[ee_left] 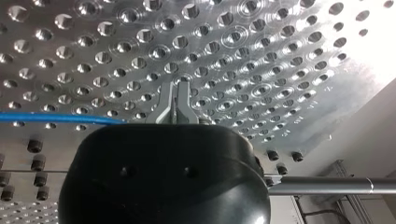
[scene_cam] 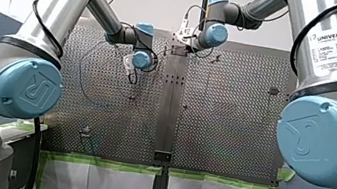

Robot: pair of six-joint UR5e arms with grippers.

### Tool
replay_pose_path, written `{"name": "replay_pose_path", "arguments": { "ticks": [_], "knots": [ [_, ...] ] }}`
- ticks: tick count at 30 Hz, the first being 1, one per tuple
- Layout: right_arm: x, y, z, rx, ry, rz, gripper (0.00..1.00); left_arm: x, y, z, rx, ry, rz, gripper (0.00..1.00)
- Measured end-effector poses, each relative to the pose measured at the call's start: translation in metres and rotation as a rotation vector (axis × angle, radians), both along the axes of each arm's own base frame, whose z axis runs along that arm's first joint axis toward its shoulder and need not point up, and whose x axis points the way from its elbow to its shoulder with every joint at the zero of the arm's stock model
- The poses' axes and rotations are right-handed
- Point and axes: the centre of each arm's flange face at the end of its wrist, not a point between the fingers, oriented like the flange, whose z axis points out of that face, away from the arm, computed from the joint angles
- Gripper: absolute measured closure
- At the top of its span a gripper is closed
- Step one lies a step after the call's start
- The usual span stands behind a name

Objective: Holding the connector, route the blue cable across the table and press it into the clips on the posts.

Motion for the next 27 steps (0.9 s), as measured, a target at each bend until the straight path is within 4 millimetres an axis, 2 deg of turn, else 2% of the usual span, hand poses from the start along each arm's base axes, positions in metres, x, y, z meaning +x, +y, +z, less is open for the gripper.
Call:
{"name": "replay_pose_path", "arguments": {
  "ticks": [3, 27],
  "knots": [
    [0.0055, 0.0090, 0.0015, -0.002, 0.008, 0.009, 1.00, 0.0006, 0.0009, -0.0007, 0.000, 0.001, 0.002, 0.93],
    [0.0050, 0.0083, 0.0013, -0.001, 0.009, 0.008, 1.00, 0.0005, 0.0007, -0.0002, 0.000, 0.000, 0.001, 0.93]
  ]
}}
